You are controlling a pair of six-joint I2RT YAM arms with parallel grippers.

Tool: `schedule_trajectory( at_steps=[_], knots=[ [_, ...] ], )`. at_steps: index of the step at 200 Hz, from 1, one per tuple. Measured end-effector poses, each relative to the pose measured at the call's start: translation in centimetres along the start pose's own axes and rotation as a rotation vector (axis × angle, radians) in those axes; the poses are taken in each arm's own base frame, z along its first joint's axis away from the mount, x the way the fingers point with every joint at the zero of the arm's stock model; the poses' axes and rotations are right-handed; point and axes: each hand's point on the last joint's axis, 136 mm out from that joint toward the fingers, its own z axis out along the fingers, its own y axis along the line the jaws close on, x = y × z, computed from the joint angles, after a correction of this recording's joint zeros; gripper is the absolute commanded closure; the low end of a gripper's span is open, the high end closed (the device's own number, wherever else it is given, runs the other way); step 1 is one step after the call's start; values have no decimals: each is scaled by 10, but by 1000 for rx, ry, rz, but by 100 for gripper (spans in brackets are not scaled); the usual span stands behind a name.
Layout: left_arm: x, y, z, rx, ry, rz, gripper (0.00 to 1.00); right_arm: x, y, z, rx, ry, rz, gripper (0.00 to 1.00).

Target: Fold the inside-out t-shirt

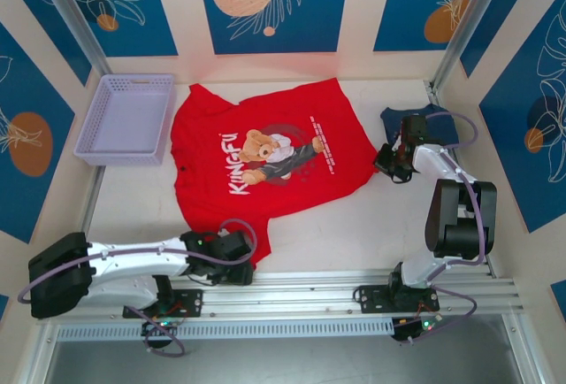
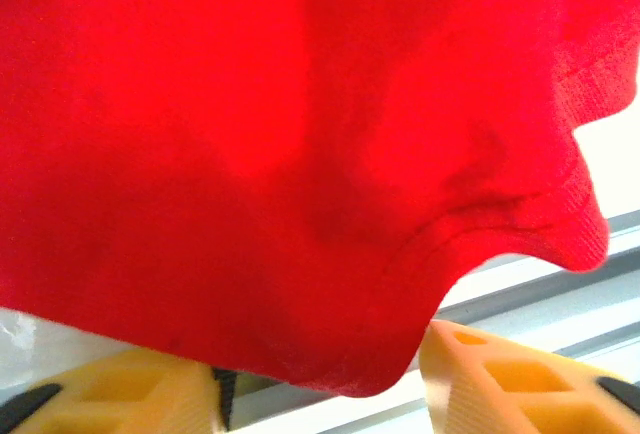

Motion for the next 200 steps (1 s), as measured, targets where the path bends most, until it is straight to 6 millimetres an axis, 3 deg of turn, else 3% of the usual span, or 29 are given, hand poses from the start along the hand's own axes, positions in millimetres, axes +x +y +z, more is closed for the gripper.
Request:
schedule_trajectory(
  at_steps=[65,90,108,123,144,172,189,200],
  knots=[
    [-6,5,-3,-5,-50,2,100,0,0,0,-1,1,0,100],
    [-16,5,-21,23,-136,5,100,2,2,-2,-14,-1,-1,100],
    [-28,8,-48,38,-228,6,100,4,6,-10,-40,-15,-4,100],
    [-45,8,-83,71,-344,-5,100,2,13,-26,-71,-55,-10,100],
    [-76,14,-149,105,-560,-33,100,-6,24,-53,-125,-127,-16,100],
    [-114,24,-262,45,-899,-2,100,-13,41,-95,-197,-237,-27,100],
    [-129,21,-334,-9,-1087,47,100,-23,56,-134,-245,-325,-41,100],
    [-137,18,-379,-56,-1193,85,100,-32,70,-169,-287,-406,-59,100]
  ],
)
